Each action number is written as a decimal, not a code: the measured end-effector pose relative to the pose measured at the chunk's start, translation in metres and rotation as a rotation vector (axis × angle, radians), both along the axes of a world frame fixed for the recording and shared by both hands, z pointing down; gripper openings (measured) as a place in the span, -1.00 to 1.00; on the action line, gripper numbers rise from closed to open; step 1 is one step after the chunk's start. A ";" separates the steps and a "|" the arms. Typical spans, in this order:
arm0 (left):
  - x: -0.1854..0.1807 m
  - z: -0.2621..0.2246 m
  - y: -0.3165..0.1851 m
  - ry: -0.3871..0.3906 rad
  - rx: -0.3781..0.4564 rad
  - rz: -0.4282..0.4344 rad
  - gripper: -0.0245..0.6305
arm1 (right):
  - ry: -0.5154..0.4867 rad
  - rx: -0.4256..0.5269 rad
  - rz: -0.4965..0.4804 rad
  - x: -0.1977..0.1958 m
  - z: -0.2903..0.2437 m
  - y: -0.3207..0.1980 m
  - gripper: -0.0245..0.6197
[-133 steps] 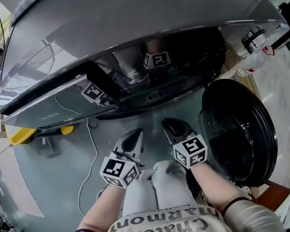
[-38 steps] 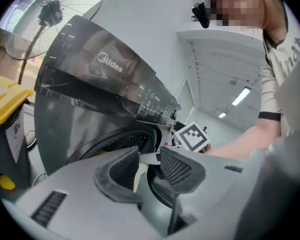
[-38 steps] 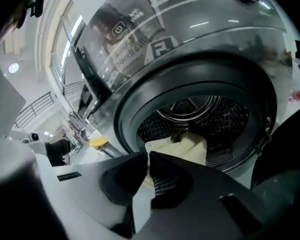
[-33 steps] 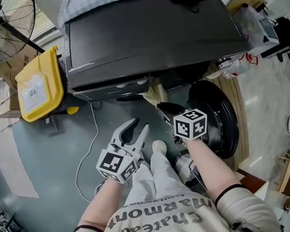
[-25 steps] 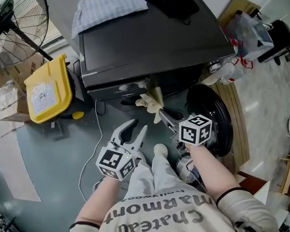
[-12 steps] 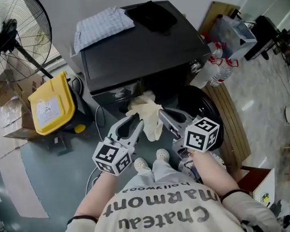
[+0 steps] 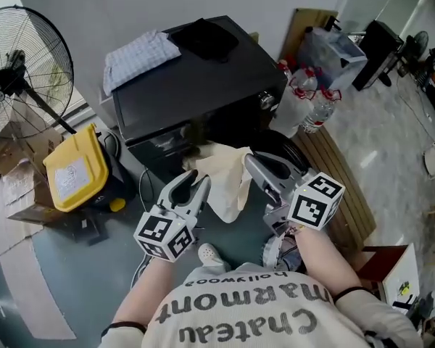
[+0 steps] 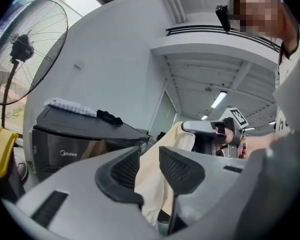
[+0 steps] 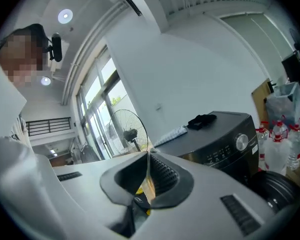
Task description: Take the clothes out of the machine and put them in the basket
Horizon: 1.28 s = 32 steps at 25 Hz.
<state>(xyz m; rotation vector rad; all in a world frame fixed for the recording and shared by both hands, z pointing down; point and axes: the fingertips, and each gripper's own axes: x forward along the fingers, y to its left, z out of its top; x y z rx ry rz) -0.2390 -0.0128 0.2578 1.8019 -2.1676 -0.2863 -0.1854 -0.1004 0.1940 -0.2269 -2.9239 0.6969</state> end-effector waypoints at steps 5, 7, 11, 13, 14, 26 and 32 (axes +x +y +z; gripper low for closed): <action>0.026 -0.010 0.002 0.000 0.017 -0.045 -0.55 | -0.065 -0.010 0.021 0.042 -0.030 -0.010 -0.81; 0.037 -0.014 0.005 0.006 0.027 -0.068 -0.55 | -0.104 0.000 0.027 0.059 -0.047 -0.013 -0.81; 0.057 -0.026 0.012 -0.004 0.019 -0.101 -0.57 | -0.150 0.033 0.037 0.088 -0.077 -0.011 -0.81; 0.068 -0.037 0.012 -0.013 0.029 -0.105 -0.57 | -0.156 0.058 0.038 0.099 -0.088 -0.008 -0.81; 0.076 -0.043 0.011 -0.015 0.040 -0.102 -0.57 | -0.159 0.069 0.041 0.106 -0.092 -0.006 -0.81; 0.168 -0.068 0.015 -0.034 0.062 -0.045 -0.59 | -0.179 0.079 0.083 0.186 -0.100 0.001 -0.81; 0.172 -0.068 0.026 -0.024 0.067 -0.026 -0.60 | -0.241 0.095 0.140 0.208 -0.128 0.003 -0.81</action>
